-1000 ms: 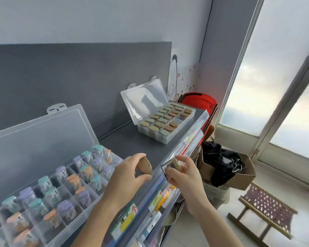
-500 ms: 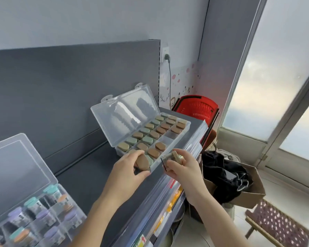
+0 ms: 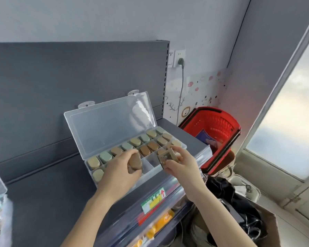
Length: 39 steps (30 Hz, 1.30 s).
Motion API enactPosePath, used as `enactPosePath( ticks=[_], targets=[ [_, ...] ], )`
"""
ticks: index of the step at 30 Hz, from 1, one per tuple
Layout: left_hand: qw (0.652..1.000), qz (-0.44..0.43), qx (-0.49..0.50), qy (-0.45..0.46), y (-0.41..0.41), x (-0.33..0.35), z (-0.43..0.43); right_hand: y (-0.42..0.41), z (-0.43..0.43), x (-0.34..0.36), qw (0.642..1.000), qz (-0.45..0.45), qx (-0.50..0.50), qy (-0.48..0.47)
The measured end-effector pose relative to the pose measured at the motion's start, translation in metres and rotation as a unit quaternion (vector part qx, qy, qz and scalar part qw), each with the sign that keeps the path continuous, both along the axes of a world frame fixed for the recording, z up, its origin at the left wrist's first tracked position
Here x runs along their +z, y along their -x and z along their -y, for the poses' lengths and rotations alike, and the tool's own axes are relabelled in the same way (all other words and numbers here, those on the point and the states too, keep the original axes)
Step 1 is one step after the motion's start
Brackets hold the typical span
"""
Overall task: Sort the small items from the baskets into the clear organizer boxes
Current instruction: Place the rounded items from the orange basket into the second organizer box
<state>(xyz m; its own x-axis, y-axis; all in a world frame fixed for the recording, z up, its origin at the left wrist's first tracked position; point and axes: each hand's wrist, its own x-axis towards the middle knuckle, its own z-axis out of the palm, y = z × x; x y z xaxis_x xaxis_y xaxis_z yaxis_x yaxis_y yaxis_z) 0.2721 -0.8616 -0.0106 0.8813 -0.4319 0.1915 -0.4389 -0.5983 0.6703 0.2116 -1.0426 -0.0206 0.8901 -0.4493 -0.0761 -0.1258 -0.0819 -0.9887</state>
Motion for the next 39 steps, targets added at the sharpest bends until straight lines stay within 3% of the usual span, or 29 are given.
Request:
enactPosePath(
  ticks=[14, 23, 28, 33, 39],
  targets=[
    [1.000, 0.001, 0.028, -0.006, -0.043, -0.006, 0.030, -0.059, 0.038, -0.014, 1.000, 0.003, 0.005, 0.025],
    [0.998, 0.009, -0.023, -0.061, -0.059, -0.017, 0.048, -0.083, 0.039, -0.013, 0.989, 0.017, 0.074, 0.130],
    [0.992, -0.028, -0.006, -0.122, -0.055, -0.023, 0.039, -0.092, 0.048, -0.016, 0.956, 0.007, 0.148, 0.252],
    [0.984, -0.036, -0.013, -0.173, -0.049, -0.030, 0.043, -0.099, 0.059, -0.012, 0.924, -0.006, 0.214, 0.315],
    [0.976, -0.039, 0.016, -0.213, -0.046, -0.037, 0.045, -0.101, 0.063, -0.010, 0.839, -0.014, 0.312, 0.446]
  ],
)
